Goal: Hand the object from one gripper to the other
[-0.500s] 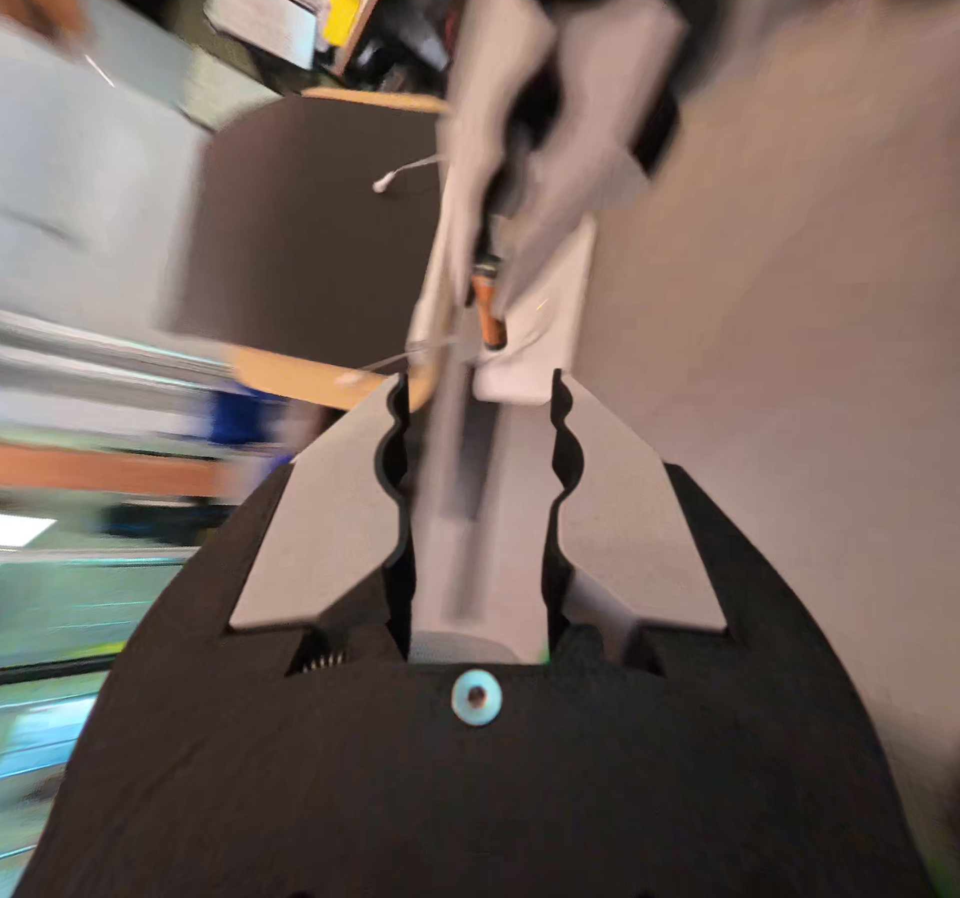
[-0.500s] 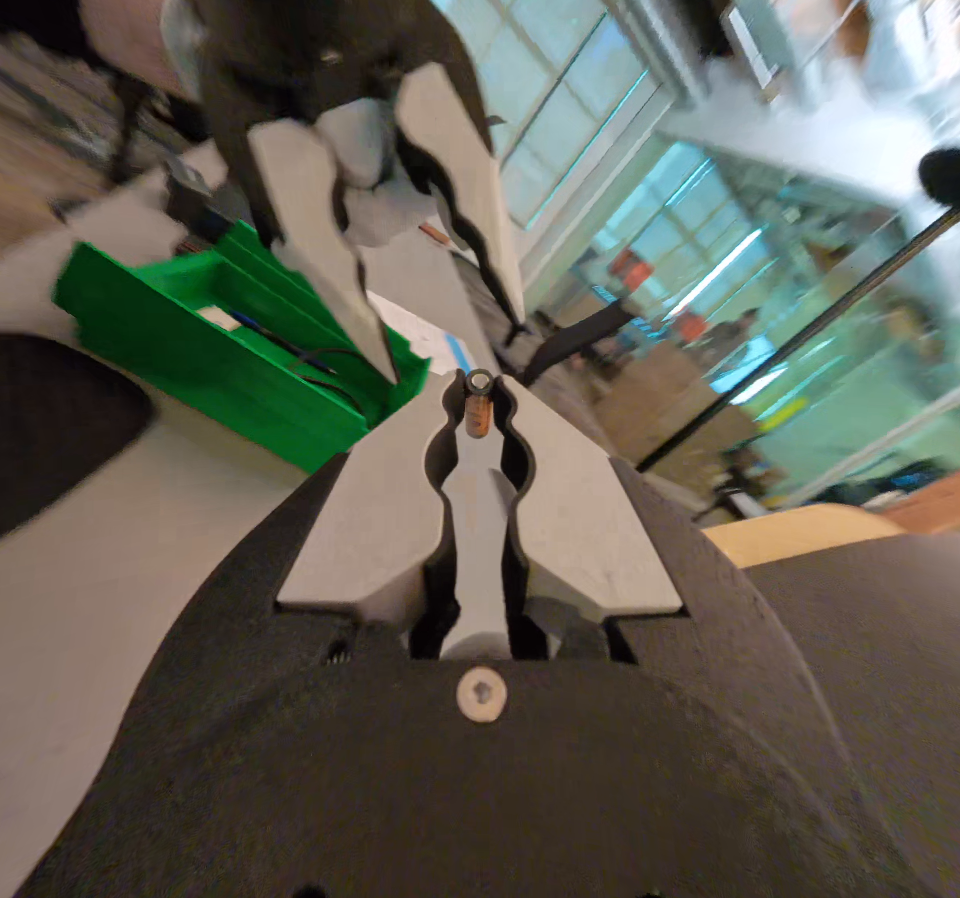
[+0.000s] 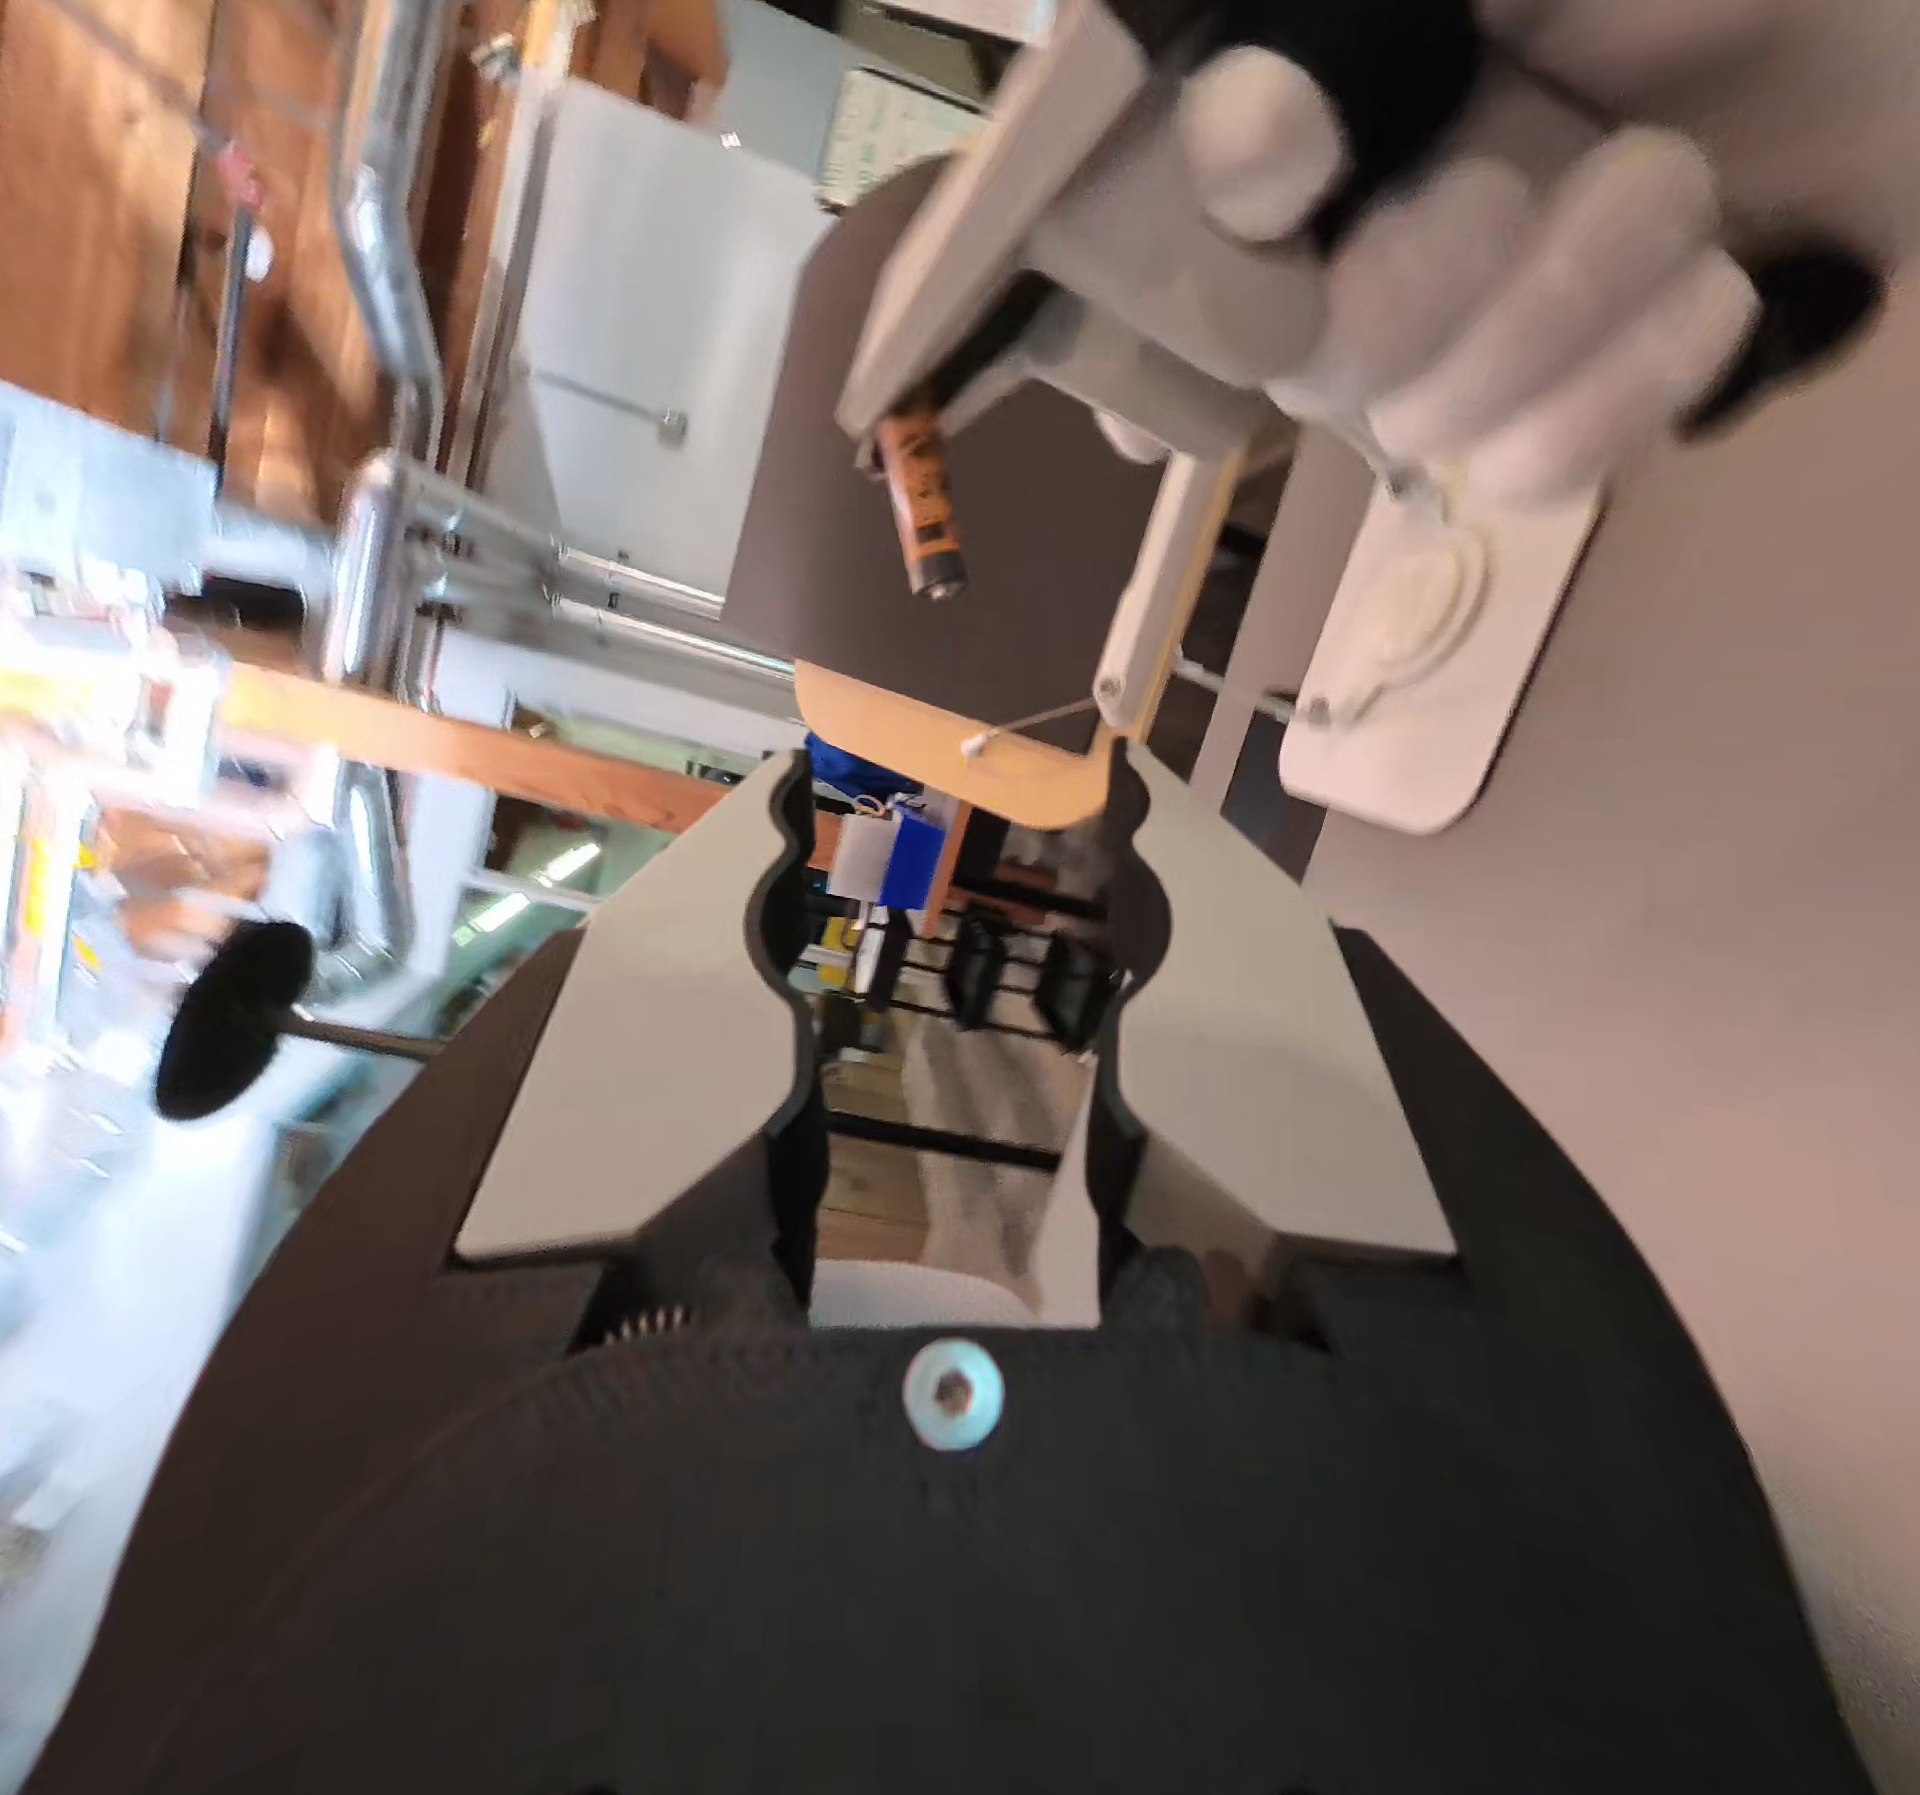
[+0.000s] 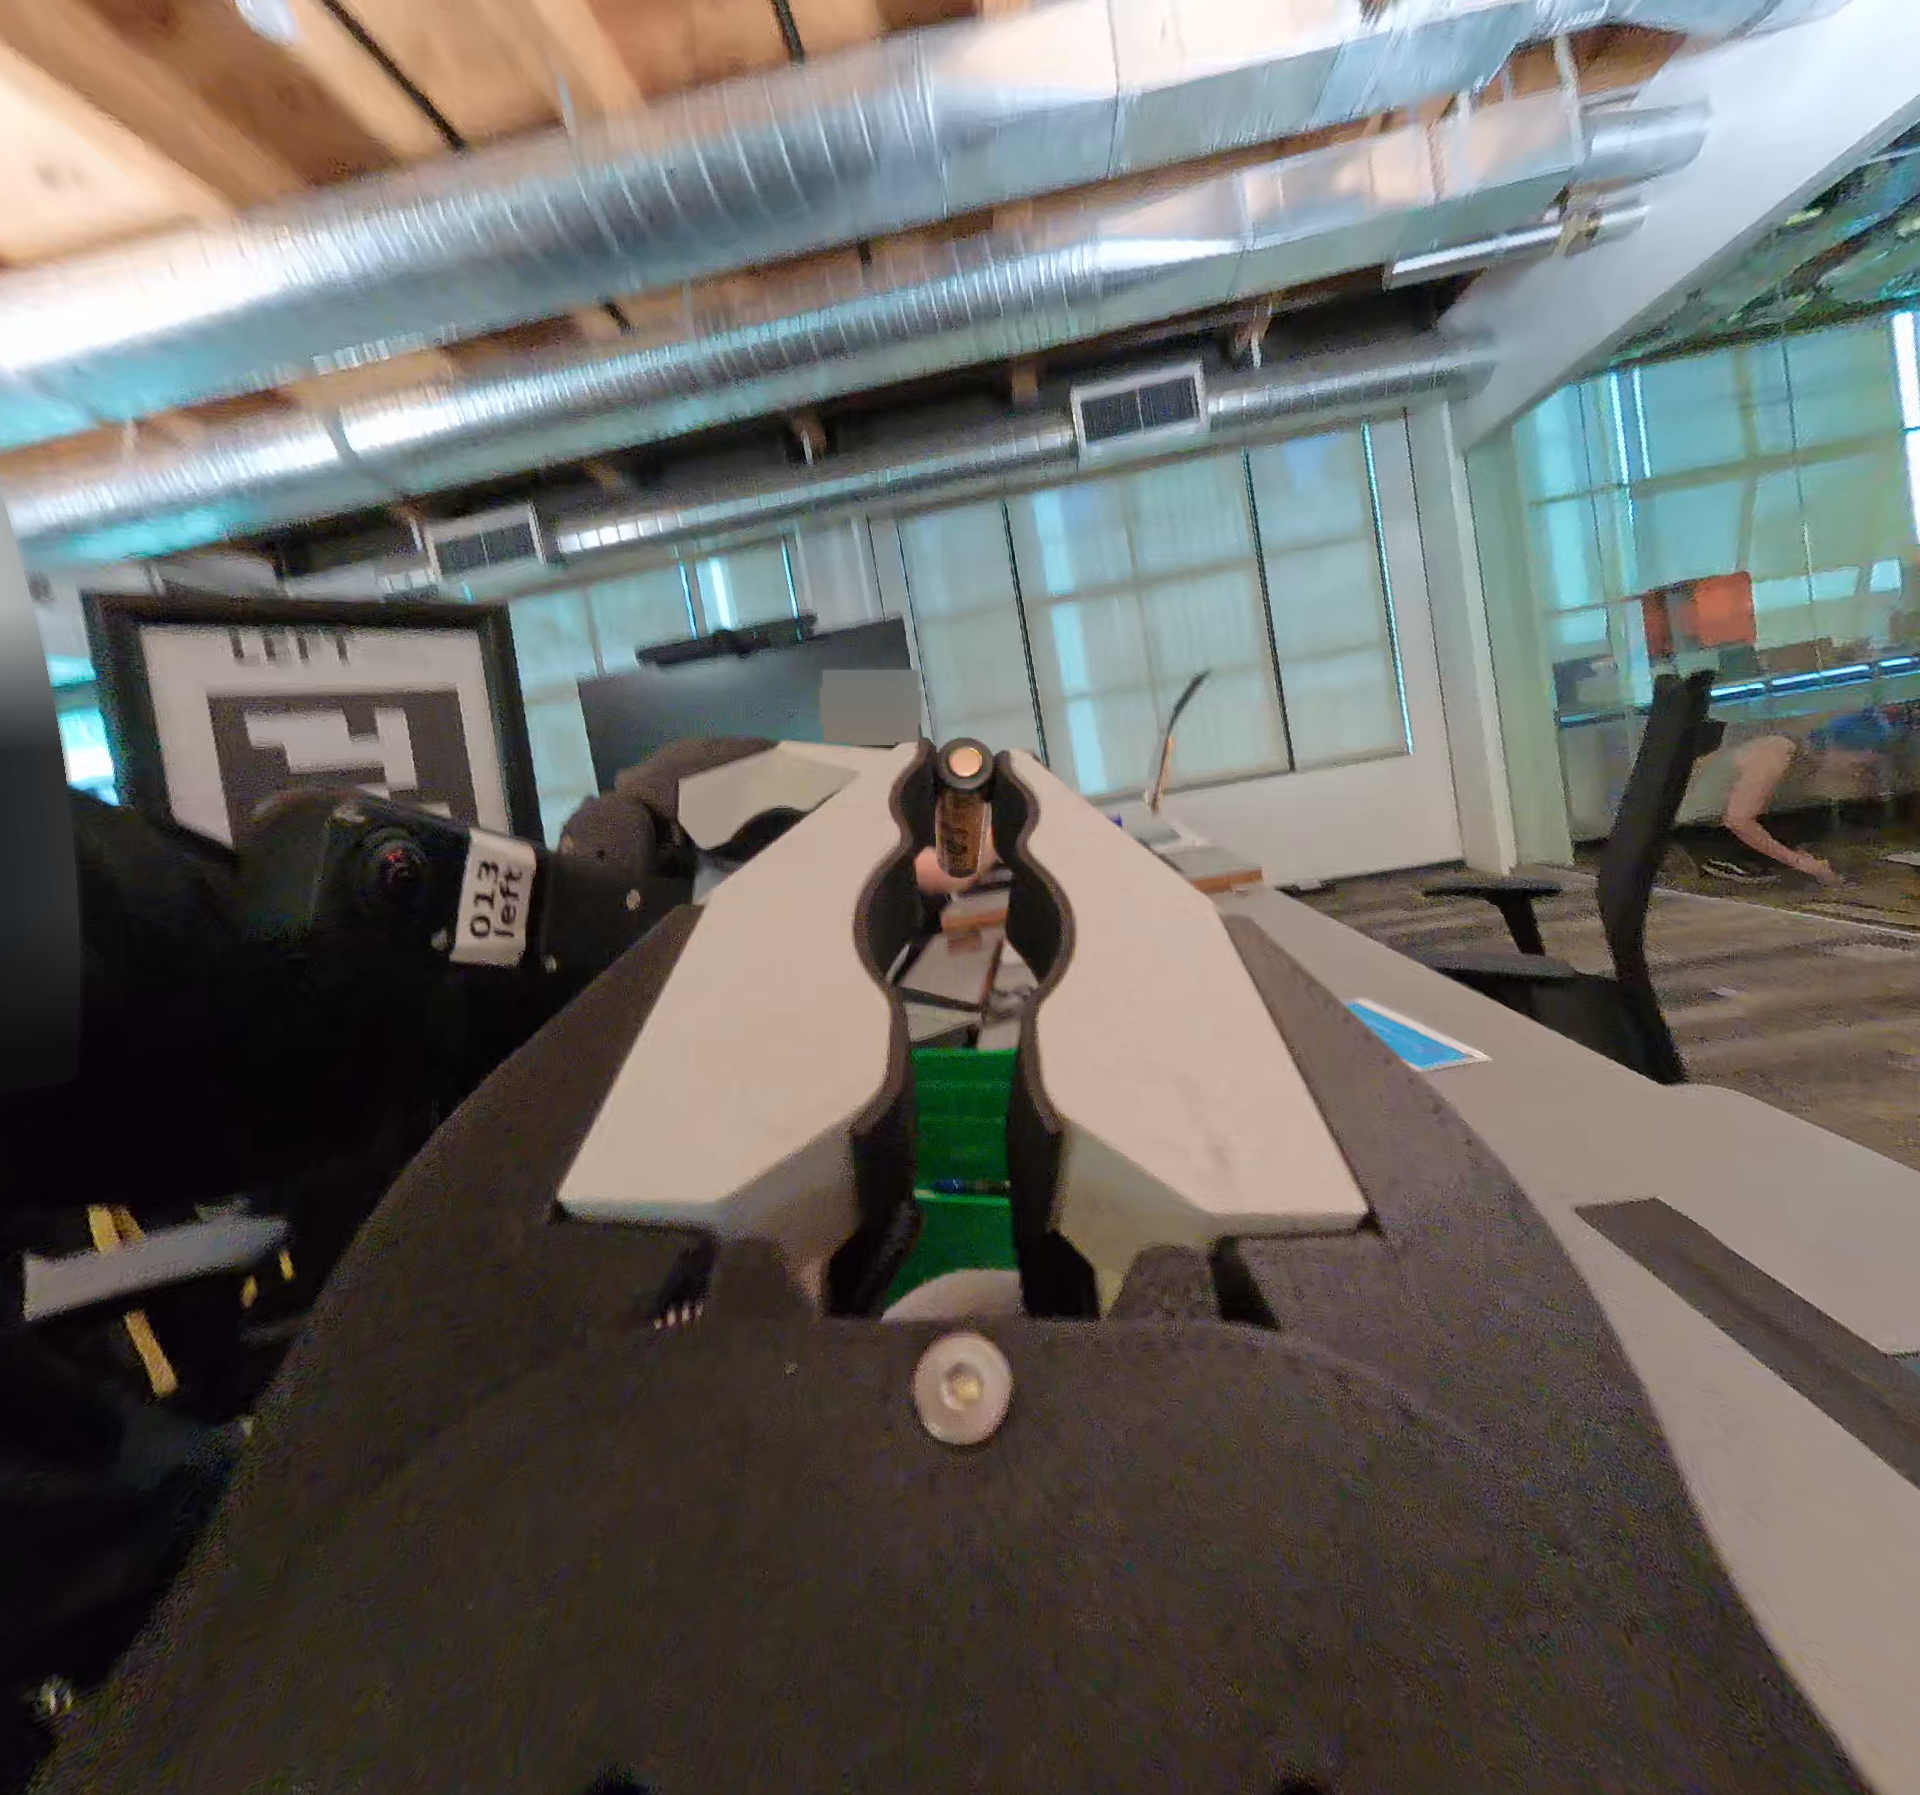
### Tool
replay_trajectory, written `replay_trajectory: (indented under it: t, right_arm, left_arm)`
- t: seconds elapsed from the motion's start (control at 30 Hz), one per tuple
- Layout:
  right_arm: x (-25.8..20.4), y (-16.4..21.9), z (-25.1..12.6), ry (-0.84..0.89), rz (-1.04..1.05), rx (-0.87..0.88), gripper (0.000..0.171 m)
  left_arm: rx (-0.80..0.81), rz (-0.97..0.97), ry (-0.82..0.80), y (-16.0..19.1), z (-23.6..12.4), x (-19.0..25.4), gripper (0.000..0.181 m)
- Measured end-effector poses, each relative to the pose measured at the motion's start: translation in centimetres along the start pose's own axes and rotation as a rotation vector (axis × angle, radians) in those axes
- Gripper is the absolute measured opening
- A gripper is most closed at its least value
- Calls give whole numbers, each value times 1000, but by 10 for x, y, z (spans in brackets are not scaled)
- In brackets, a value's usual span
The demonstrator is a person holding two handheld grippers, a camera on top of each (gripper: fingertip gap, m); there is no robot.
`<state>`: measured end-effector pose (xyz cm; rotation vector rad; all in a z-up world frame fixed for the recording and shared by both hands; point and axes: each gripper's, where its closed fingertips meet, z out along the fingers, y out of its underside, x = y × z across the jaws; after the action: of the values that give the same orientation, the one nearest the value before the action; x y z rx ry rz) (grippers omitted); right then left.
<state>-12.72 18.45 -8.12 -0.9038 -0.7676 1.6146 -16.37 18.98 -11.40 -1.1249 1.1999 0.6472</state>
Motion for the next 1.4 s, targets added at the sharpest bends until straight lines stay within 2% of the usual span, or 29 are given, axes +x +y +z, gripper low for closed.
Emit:
replay_trajectory:
  t: [0.13, 0.23, 0.43, 0.77, 0.93, 1.03, 1.1, 1.2, 1.4]
  right_arm:
    - [-4, -4, -1, -47, 73, 77, 7]
    - [-11, -6, 0, -88, 116, 111, 7]
    - [-13, 2, 4, -97, 136, 101, 6]
    - [-15, 7, 8, -51, 60, 107, 7]
    - [-12, 7, 9, -17, 15, 101, 7]
    - [-6, 3, 6, 36, -48, 90, 21]
    - [1, 1, 2, 87, -163, 38, 30]
    - [3, 2, 0, 177, -493, -101, 35]
    - [11, 16, 1, 398, -1416, -453, 45]
  left_arm:
    - [61, -62, -66, -14, 3, -9, 47]
    - [75, 7, -88, -19, 6, -6, 46]
    - [90, 52, -127, -26, 4, -5, 32]
    - [58, 133, -151, -35, 5, -5, 8]
    - [34, 127, -133, -33, 6, -6, 8]
    - [-4, 108, -62, -25, 8, -6, 7]
    - [-81, 60, 59, -11, 12, -2, 8]
    - [-172, -122, 272, 6, 12, 3, 8]
    - [-218, -599, 692, 6, 4, 14, 8]
